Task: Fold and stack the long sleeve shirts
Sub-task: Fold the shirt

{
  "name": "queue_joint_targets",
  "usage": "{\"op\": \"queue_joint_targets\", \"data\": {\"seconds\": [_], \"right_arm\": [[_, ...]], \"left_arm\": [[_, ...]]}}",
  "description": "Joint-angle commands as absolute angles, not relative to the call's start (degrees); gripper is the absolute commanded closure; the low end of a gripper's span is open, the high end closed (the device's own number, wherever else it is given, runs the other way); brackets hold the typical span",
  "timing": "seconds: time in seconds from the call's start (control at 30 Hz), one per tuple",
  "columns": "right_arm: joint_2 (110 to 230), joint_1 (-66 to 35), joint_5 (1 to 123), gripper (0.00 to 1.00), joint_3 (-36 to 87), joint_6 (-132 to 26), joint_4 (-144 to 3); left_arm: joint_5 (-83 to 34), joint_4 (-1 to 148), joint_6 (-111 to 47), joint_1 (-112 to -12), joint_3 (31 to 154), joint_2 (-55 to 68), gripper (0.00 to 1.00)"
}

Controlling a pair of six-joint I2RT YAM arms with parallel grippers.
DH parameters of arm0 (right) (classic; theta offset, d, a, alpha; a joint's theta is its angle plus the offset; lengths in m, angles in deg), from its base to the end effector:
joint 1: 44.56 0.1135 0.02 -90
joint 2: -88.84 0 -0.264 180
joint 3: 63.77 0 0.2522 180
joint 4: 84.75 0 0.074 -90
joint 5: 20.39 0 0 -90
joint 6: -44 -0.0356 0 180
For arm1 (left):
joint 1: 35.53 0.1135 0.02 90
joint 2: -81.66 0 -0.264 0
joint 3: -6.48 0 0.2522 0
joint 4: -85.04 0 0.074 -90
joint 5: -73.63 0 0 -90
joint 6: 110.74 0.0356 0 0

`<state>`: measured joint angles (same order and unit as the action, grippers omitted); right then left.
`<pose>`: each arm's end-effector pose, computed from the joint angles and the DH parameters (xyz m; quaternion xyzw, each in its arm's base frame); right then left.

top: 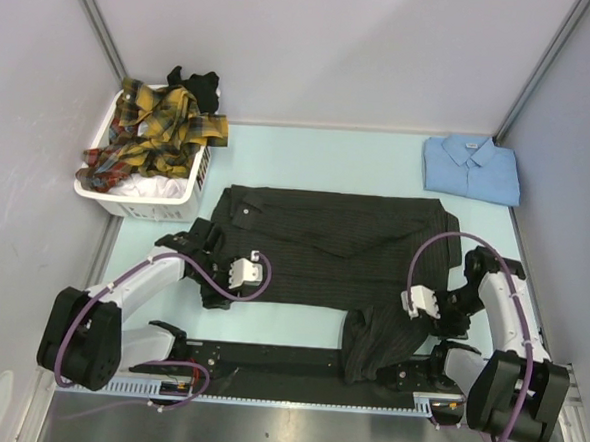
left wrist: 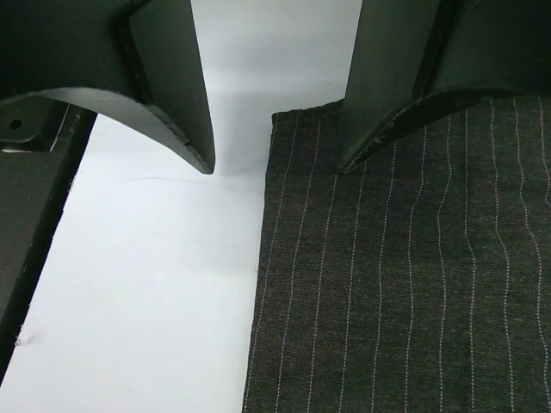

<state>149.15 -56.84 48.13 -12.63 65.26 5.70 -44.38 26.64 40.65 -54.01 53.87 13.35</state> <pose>0.1203 -0.0129 0.1970 -0.7342 0.6478 0.1604 0.1246 0.1631 -0.0721 0.1652 0.6374 0.7263 -0.1912 0.1722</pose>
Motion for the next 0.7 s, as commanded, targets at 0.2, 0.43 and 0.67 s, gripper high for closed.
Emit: {"op": "queue_joint_targets", "data": {"seconds": [0.2,0.43,0.67], "right_arm": [[145.70,-47.65,44.82,0.47,-15.12,70.71,9.96],[145.00,-39.65,44.21,0.55,-17.31,69.05,7.33],[141.84,-38.59,43.86,0.93,-16.88,65.01,7.23]], "left_arm": [[-44.15,29.79,37.71,-54.33,51.01,16.45,0.35],[-43.27,31.55,35.69,-54.33,50.92,16.18,0.35],[-43.18,30.86,35.95,-54.33,50.13,18.82,0.37]]}}
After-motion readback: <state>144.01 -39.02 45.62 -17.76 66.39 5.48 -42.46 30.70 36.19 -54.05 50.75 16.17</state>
